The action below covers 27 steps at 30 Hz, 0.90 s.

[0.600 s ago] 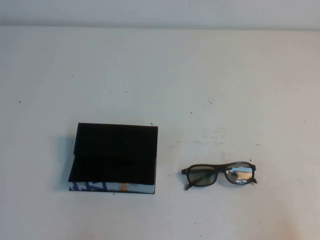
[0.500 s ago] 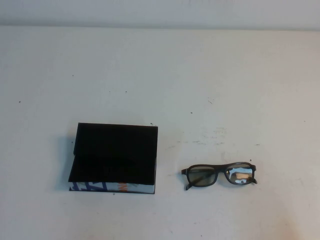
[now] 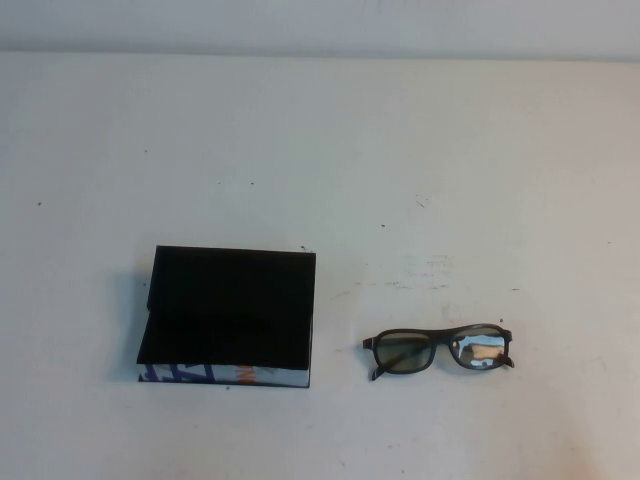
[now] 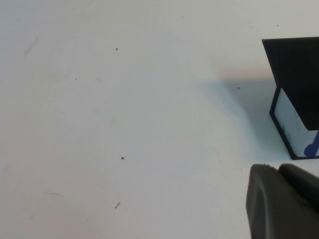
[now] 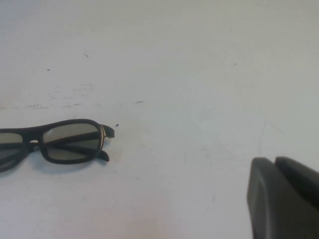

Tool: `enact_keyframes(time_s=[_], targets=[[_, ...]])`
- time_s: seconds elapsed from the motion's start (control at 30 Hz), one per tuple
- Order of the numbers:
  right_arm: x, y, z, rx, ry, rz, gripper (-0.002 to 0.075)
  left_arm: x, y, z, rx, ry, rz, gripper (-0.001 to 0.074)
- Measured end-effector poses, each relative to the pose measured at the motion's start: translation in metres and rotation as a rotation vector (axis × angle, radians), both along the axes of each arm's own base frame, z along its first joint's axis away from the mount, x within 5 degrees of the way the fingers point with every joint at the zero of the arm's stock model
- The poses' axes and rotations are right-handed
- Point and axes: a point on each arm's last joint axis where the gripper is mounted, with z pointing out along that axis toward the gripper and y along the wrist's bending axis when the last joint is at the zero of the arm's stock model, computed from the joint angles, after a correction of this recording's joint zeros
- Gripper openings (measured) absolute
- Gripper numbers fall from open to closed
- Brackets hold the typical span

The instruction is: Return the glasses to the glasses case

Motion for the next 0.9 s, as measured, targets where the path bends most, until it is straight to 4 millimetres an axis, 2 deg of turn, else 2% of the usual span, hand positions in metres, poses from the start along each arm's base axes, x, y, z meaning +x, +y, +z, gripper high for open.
enact_keyframes(time_s=[0.43,0.9], targets=[[0.0,0.001,0.001,0.028,-0.004,0.001,-0.0011,0.0,0.0,0.0,0.0,0.0,0.0,-0.0004],[0.003,0.003,0.022,0.644,-0.17,-0.067,-0.0011,0.0,0.0,0.0,0.0,0.0,0.0,-0.0004]])
